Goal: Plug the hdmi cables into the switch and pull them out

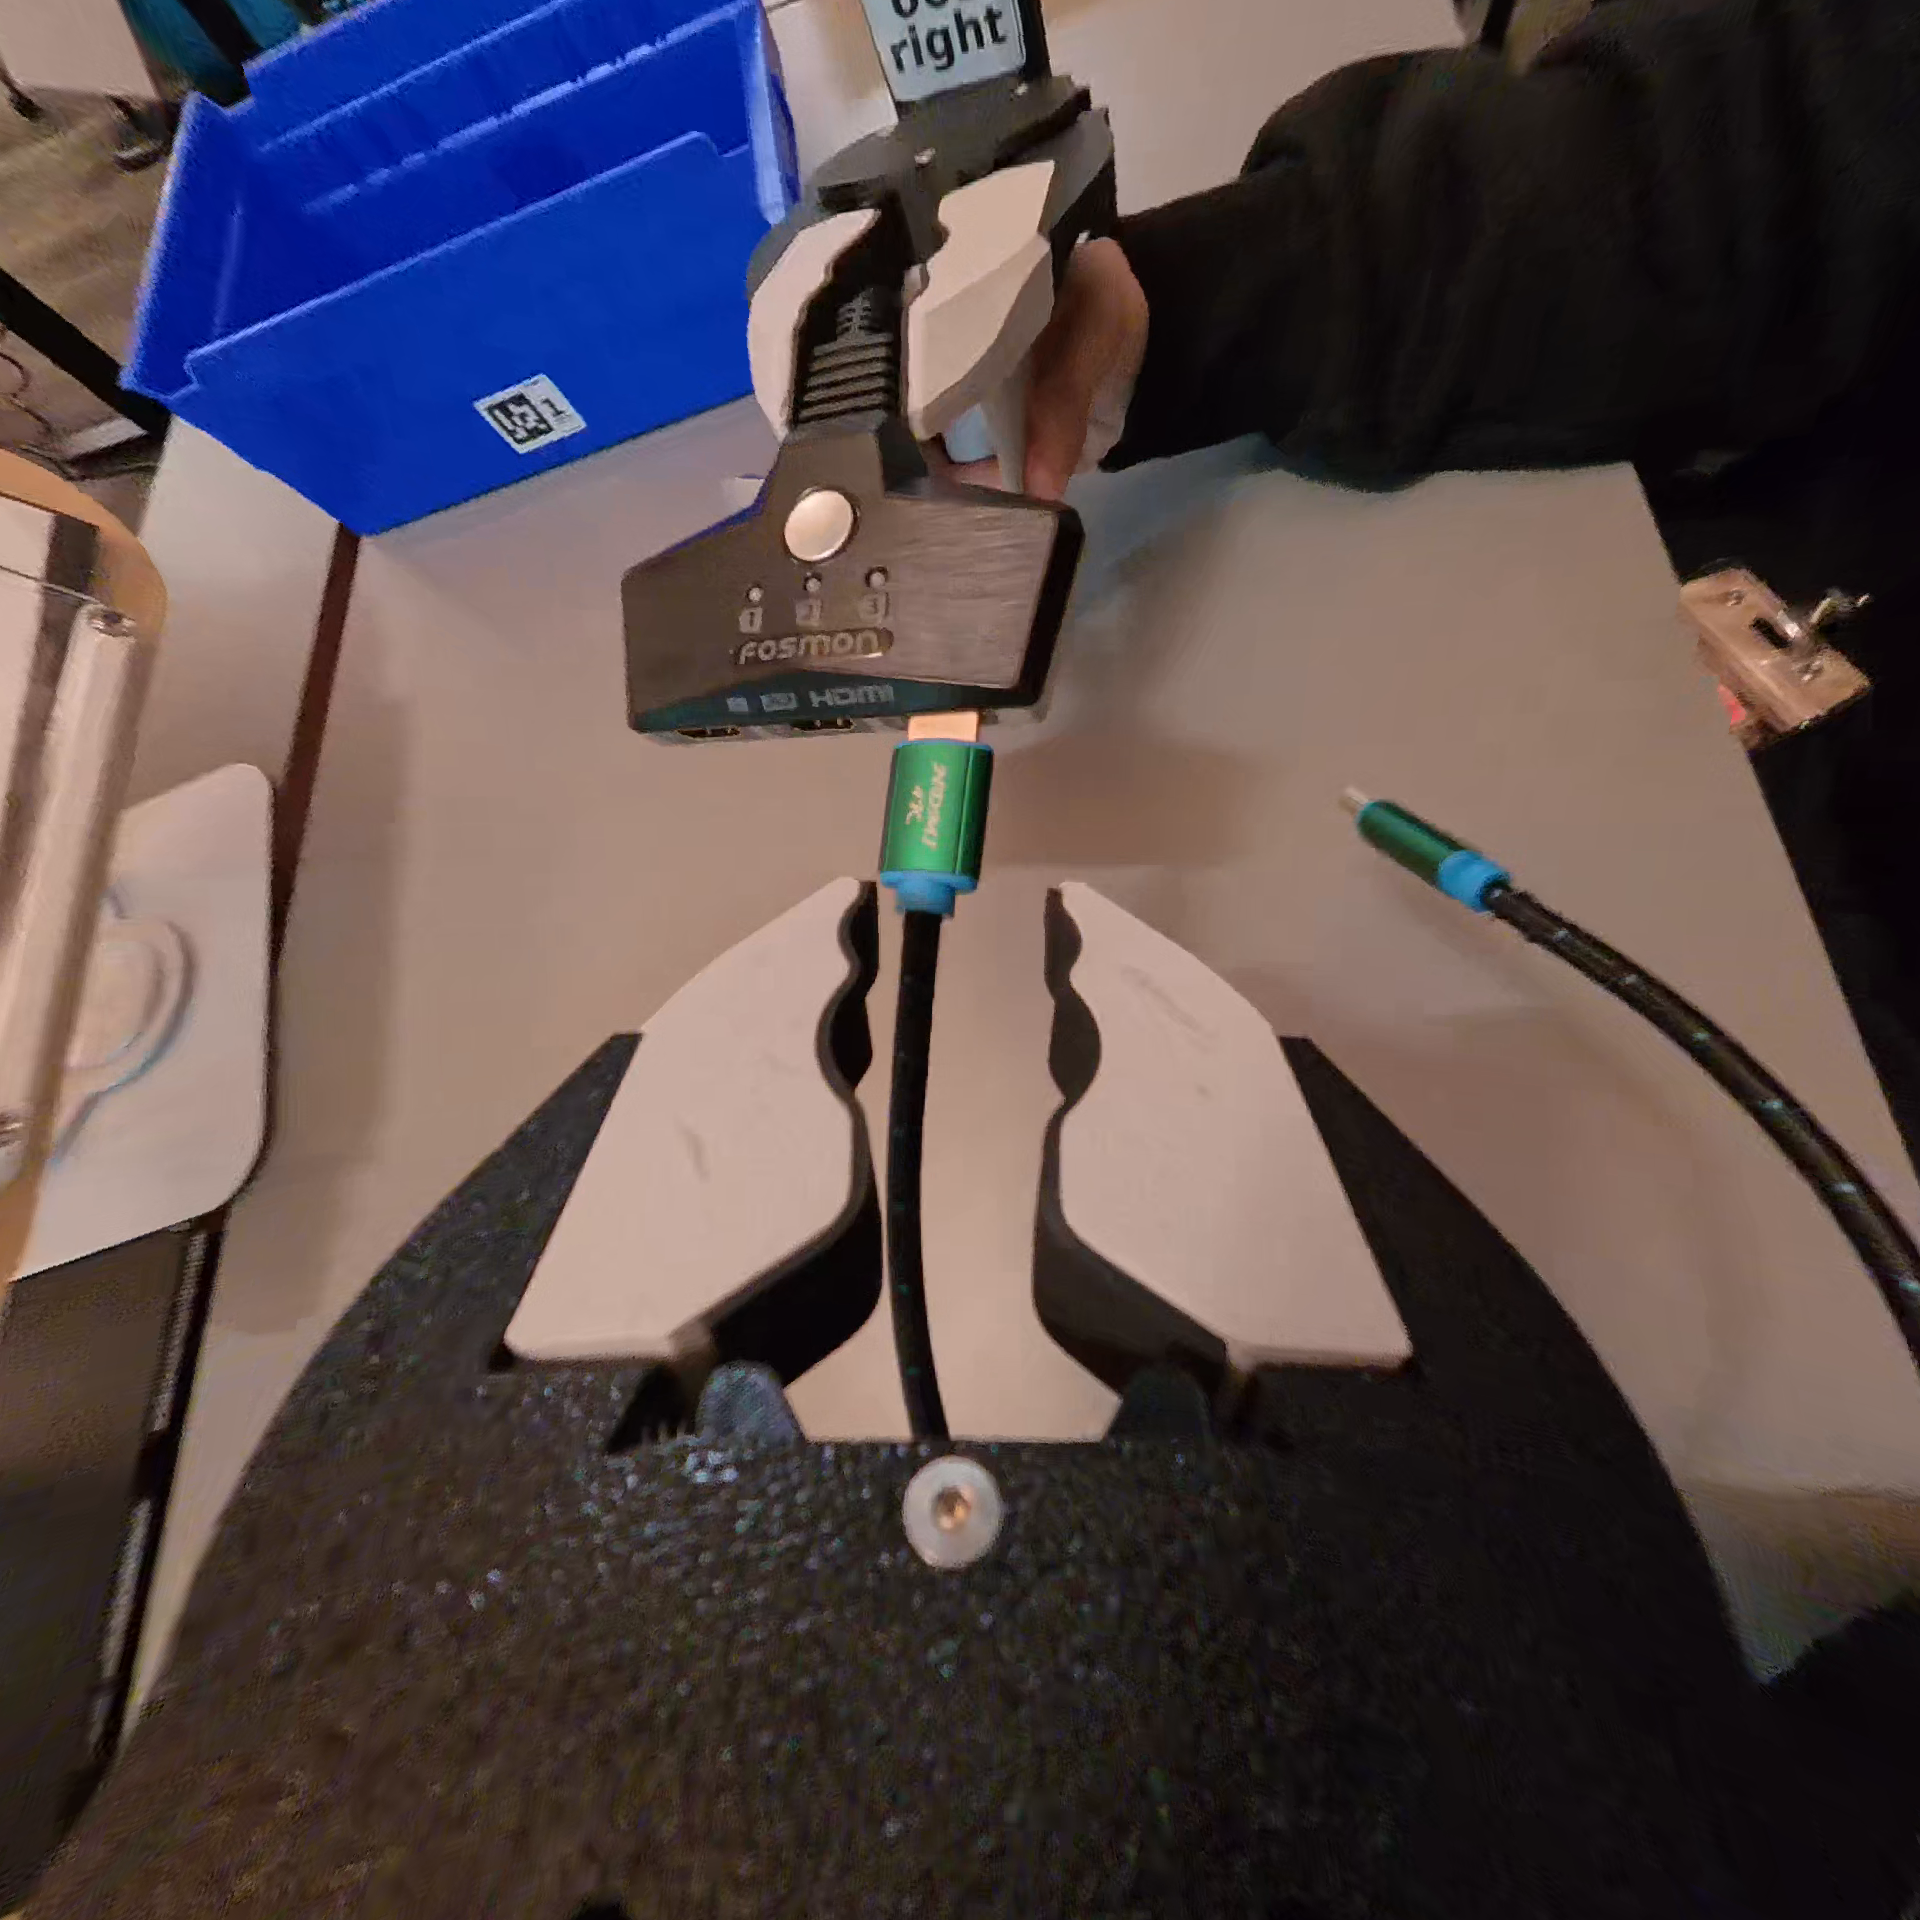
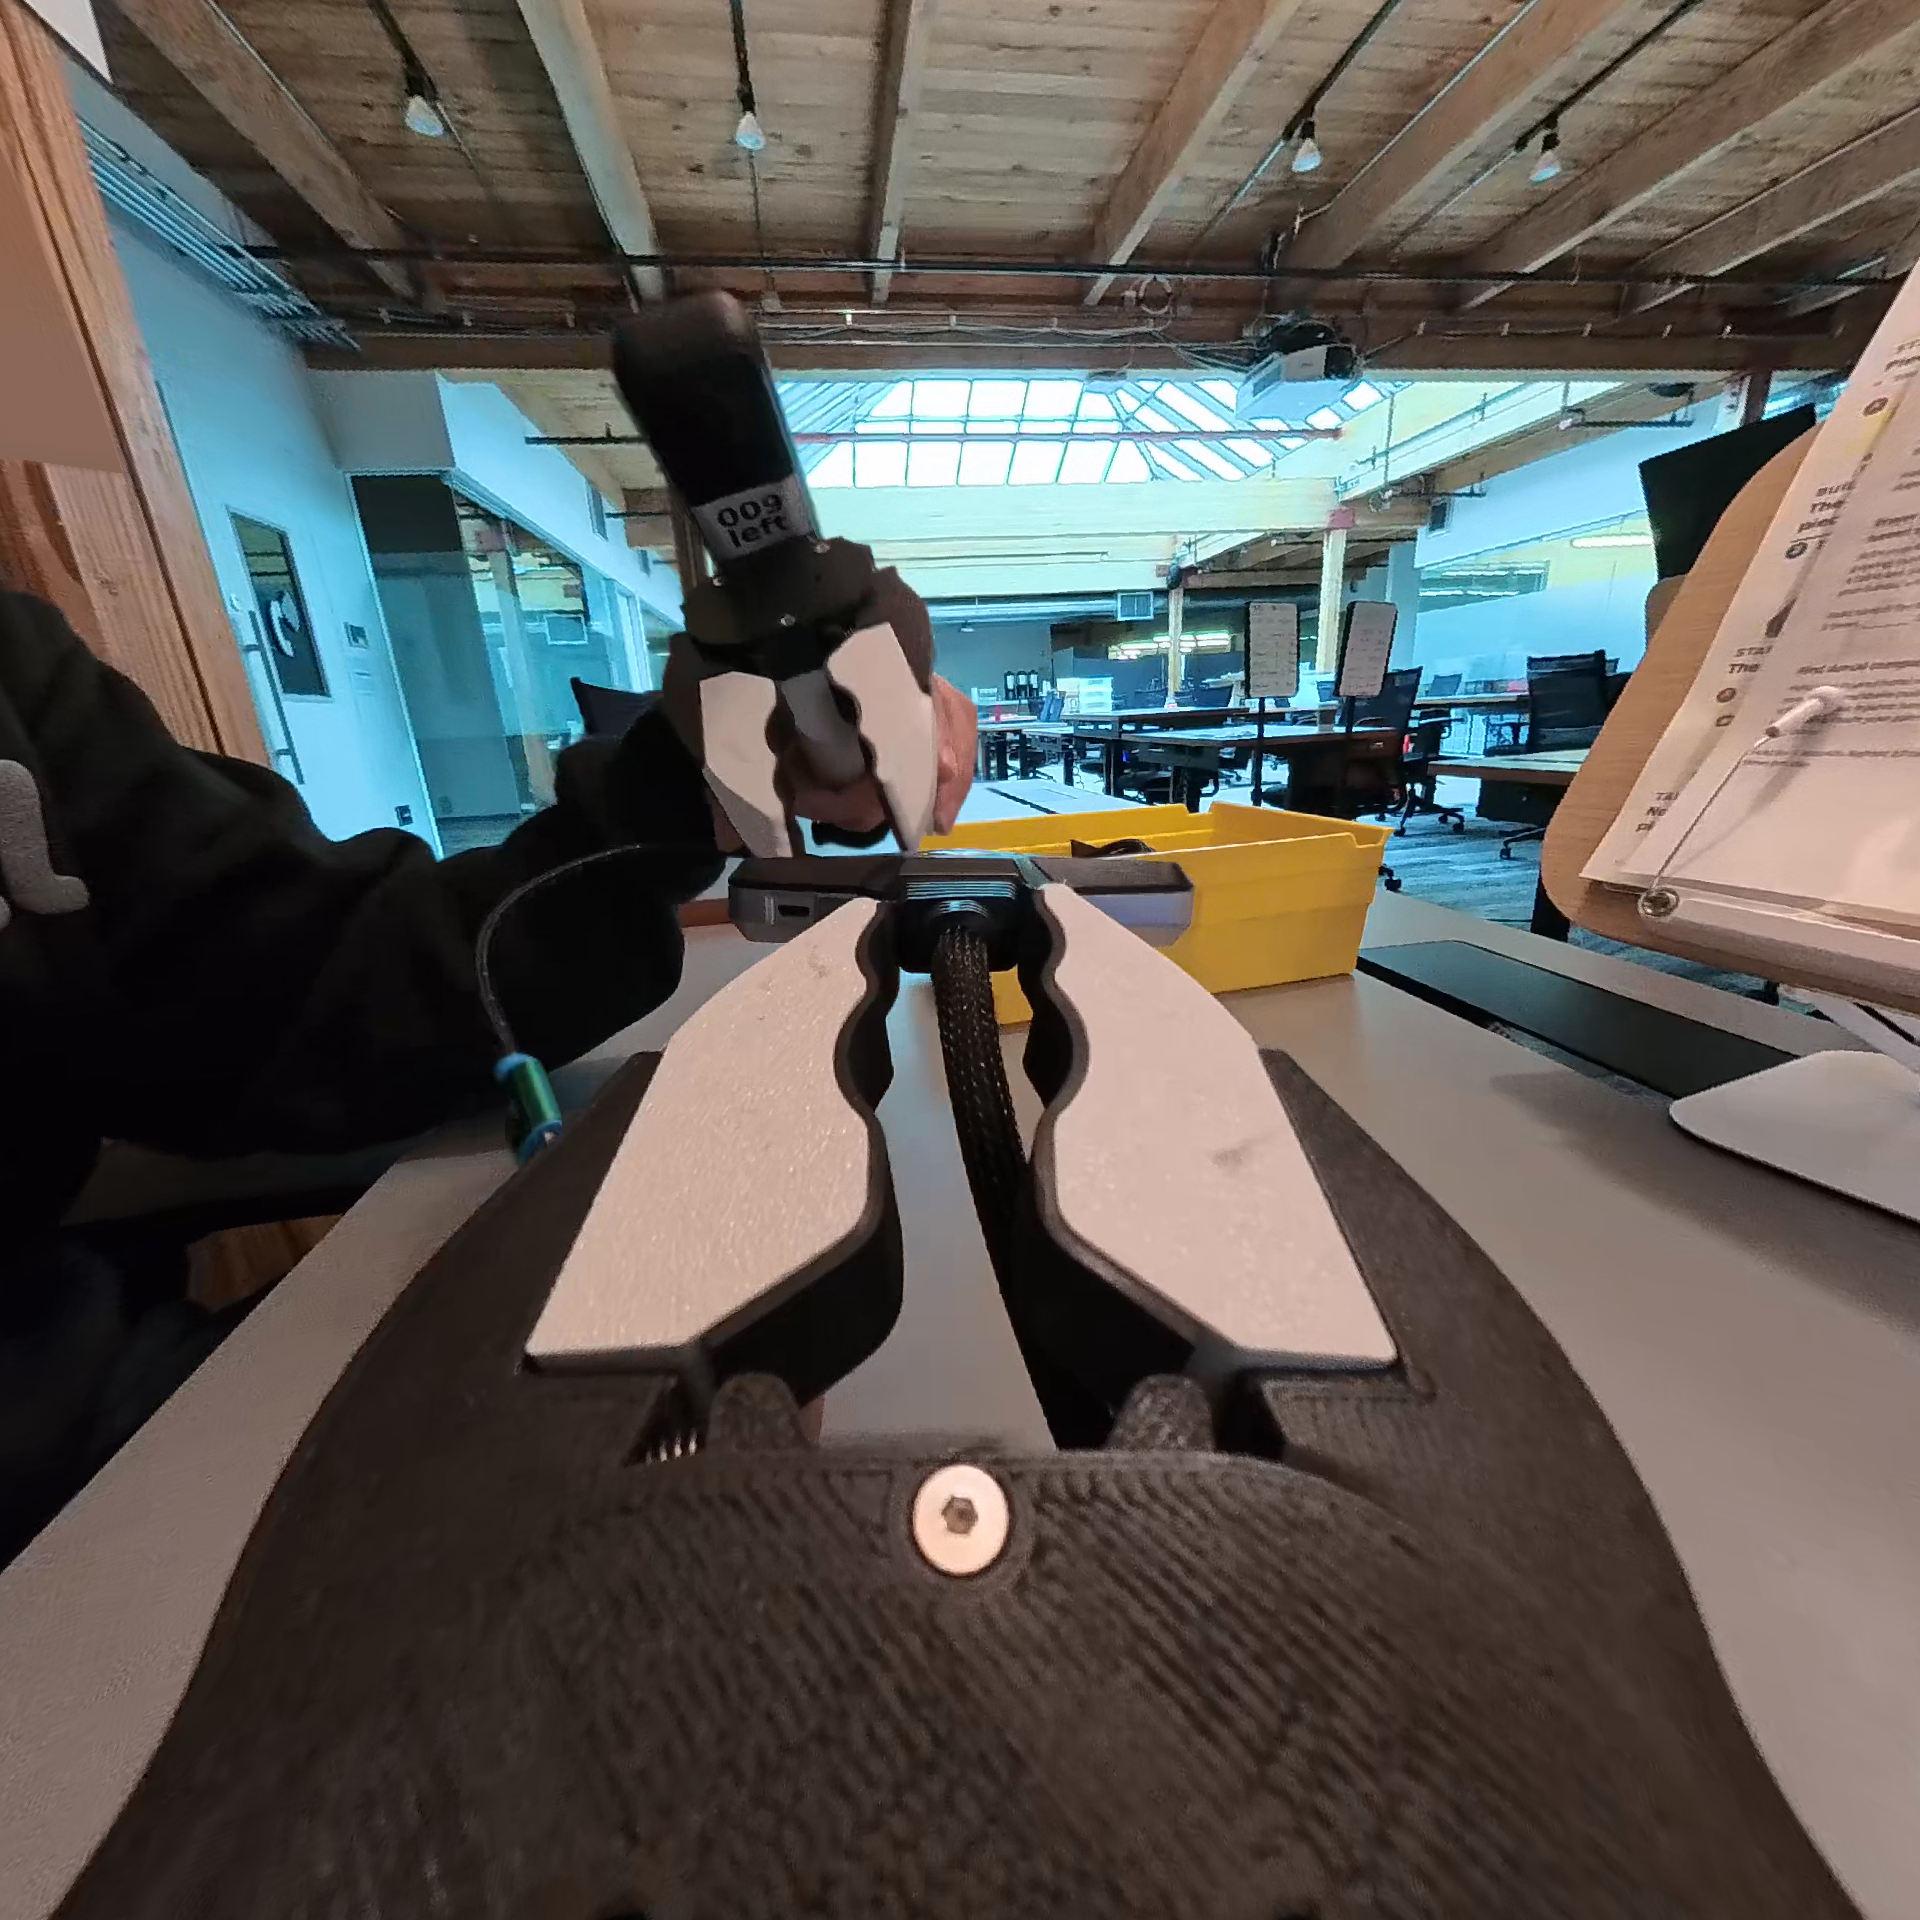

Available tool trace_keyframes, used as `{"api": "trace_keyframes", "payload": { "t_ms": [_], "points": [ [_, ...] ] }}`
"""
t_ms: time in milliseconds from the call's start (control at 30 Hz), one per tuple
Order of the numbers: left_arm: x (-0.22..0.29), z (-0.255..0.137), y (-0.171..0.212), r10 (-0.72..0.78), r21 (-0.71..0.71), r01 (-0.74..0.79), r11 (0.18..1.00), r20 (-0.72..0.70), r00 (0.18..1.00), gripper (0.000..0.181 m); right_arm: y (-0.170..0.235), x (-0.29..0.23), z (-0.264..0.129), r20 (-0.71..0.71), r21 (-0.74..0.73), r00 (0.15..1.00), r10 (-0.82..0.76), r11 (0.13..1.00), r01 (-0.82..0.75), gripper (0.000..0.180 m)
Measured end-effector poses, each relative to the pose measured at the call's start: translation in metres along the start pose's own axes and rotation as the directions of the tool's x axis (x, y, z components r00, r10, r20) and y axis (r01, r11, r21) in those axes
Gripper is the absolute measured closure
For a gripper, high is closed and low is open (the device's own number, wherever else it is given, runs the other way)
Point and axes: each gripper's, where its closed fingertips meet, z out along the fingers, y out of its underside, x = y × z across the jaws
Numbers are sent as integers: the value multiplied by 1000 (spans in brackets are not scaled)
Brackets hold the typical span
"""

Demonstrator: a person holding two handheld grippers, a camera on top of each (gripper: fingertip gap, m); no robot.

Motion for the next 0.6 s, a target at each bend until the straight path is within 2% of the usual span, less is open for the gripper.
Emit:
{"api": "trace_keyframes", "payload": {
  "t_ms": [100, 167, 333, 600],
  "points": [
    [-3, 8, -2, -62, 47, 64, 997, -35, 997, 153, 1, 1, -2, -7, -4, 1000, -6, 1000, 5, 156],
    [-7, 11, 4, -89, 23, 90, 996, -28, 996, 152, -1, 1, -2, -11, -2, 1000, -13, 1000, 13, 156],
    [-7, 15, 3, -96, 58, 99, 993, -57, 994, 161, 1, 1, -2, -12, -14, 1000, -21, 1000, 21, 156],
    [-10, 20, 12, -118, 50, 122, 991, -73, 990, 163, 0, 2, -2, -19, -12, 1000, -21, 1000, 20, 156]
  ]
}}
